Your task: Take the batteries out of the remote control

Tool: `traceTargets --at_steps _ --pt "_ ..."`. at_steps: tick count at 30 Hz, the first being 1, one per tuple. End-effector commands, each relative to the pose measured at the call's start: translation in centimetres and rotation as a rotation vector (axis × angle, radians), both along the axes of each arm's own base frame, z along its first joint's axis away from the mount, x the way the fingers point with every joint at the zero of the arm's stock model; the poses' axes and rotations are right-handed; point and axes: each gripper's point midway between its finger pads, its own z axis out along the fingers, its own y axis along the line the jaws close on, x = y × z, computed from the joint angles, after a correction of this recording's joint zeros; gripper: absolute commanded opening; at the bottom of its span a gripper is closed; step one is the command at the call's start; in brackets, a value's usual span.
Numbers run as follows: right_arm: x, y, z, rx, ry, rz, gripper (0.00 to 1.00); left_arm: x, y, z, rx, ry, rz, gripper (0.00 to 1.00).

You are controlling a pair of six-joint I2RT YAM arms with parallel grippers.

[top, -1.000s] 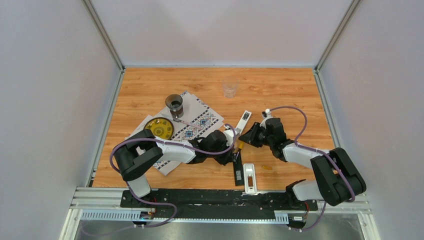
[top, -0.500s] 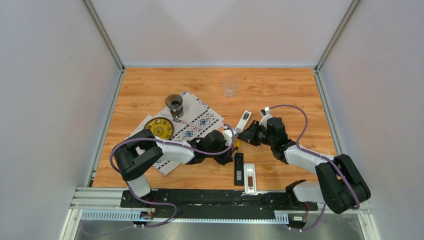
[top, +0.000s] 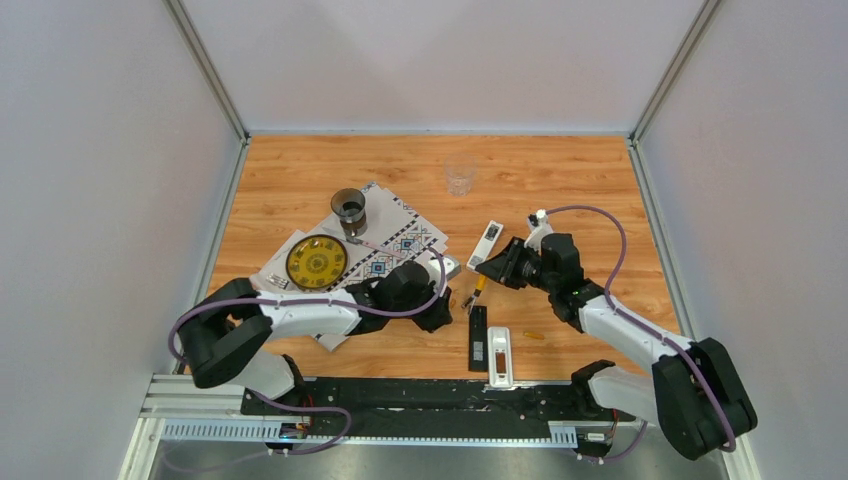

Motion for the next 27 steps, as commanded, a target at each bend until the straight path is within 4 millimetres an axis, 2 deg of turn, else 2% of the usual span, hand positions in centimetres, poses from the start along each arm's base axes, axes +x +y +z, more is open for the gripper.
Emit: traceTargets --at_steps 1,2,3,4,5,6,7,8,9,10,11,12,13,14,20,25,27 --pt "1.0 -0.2 4.2 -0.008 -0.125 -0.012 0.00 0.6 0.2 4.5 -0.114 -0.105 0.008 0.28" --pt "1.0 -0.5 4.9 -0.011 -0.148 -0.022 0.00 0.7 0.4 5.8 -0.142 -0.126 0.016 0.35" --pt "1.0 -0.7 5.3 -0.019 -0.165 -0.027 0.00 0.8 0.7 6.3 -0.150 -0.137 0.028 0.47" --pt "0.8 -0.9 5.5 -0.027 -0.163 -0.029 0.00 1.0 1.3 6.4 -0.149 -0.150 0.047 0.52" --pt "0.8 -1.1 6.3 -0.026 -0.187 -0.041 0.00 1.1 1.7 7.5 -0.174 -0.172 0.060 0.55" --pt "0.8 -1.3 6.6 -0.034 -0.200 -0.041 0.00 1.2 2.0 7.9 -0.181 -0.185 0.070 0.65" --pt "0.6 -1.5 6.7 -0.041 -0.197 -0.045 0.00 1.3 2.7 7.7 -0.174 -0.198 0.093 0.69" --pt "0.6 -1.7 7.0 -0.044 -0.208 -0.053 0.00 1.6 3.2 8.7 -0.194 -0.219 0.114 0.73" --pt "0.4 -2.0 7.7 -0.040 -0.230 -0.062 0.00 1.7 3.6 8.8 -0.199 -0.228 0.128 0.80" --pt "0.3 -2.2 8.0 -0.045 -0.240 -0.065 0.00 1.6 4.3 8.2 -0.194 -0.223 0.148 0.84" --pt "0.3 -2.7 7.8 -0.056 -0.229 -0.080 0.00 2.0 4.9 8.8 -0.212 -0.249 0.183 0.87" --pt "0.2 -2.8 8.5 -0.052 -0.248 -0.083 0.00 2.1 5.3 8.7 -0.216 -0.256 0.205 0.93" --pt "0.0 -3.0 8.4 -0.062 -0.243 -0.084 0.00 2.2 6.1 7.9 -0.206 -0.257 0.235 0.95" --pt "0.1 -3.2 8.7 -0.065 -0.250 -0.089 0.00 2.3 6.4 8.4 -0.229 -0.268 0.251 0.98" --pt "0.0 -3.4 9.0 -0.073 -0.253 -0.088 0.00 2.2 7.7 7.6 -0.204 -0.273 0.280 0.98" --pt "-0.1 -3.4 8.7 -0.079 -0.240 -0.082 0.00 2.5 7.6 7.5 -0.160 -0.277 0.268 0.98" --pt "-0.1 -3.5 8.6 -0.084 -0.238 -0.085 0.00 2.7 7.5 6.9 -0.118 -0.271 0.260 0.98"
